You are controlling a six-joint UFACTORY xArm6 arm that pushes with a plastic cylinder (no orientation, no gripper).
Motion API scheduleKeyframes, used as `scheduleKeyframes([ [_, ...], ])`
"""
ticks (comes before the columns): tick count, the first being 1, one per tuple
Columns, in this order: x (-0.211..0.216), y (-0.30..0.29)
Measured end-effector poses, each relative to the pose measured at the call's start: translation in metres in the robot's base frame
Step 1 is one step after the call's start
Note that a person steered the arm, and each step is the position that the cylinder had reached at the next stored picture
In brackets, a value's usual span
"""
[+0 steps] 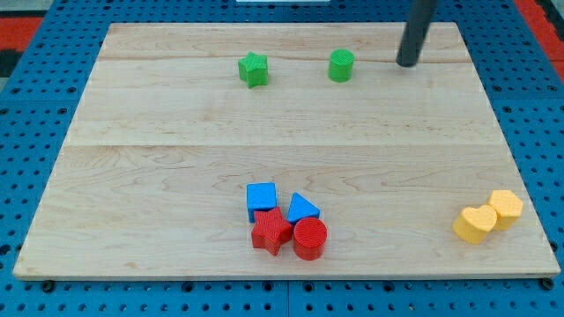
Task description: Move the green circle into the yellow hexagon
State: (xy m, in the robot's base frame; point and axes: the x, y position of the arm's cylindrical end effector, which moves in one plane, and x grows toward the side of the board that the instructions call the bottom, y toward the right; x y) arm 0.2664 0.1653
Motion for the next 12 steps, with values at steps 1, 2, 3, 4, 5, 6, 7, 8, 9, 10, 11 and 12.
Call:
scheduleKeyframes([
  [1,-0.022,-0.090],
  [2,-0.006,-0.146],
  [3,0.037,-0.131],
  [4,0.059,-0.099],
  [5,0.031,-0.139],
  [6,-0.011,-0.172],
  [7,-0.028,-0.136],
  [8,-0.001,-0.108],
  [9,0.054,-0.081],
  [10,0.104,-0.049],
  [11,0.124,-0.027],
  [12,0.099,-0.062],
])
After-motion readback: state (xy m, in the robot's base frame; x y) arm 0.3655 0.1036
